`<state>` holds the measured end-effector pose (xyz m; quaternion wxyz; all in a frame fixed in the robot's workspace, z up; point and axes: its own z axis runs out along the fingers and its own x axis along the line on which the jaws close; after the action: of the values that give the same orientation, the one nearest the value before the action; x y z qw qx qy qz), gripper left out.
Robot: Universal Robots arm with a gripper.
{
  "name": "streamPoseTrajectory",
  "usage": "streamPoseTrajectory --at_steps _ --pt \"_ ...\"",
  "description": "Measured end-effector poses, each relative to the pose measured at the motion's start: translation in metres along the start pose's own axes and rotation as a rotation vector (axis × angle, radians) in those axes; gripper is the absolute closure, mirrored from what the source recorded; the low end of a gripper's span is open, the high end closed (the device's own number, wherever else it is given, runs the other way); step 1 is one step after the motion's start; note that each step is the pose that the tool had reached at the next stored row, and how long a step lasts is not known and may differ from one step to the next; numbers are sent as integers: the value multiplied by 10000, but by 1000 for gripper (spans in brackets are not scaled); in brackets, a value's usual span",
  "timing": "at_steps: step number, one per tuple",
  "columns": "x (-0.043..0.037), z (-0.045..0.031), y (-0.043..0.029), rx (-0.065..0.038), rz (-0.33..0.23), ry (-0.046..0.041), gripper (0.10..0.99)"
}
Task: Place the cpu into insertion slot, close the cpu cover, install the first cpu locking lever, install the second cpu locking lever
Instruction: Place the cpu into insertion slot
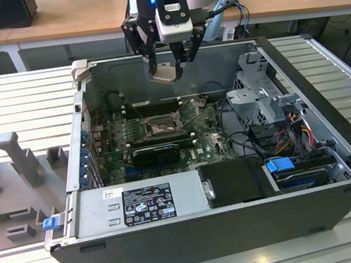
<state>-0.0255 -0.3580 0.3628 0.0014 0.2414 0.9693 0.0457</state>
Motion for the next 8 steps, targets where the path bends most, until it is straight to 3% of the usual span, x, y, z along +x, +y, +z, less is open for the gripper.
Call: streamPoseTrajectory --at_steps 8 --pt "0 2 0 -6 316 -28 557"
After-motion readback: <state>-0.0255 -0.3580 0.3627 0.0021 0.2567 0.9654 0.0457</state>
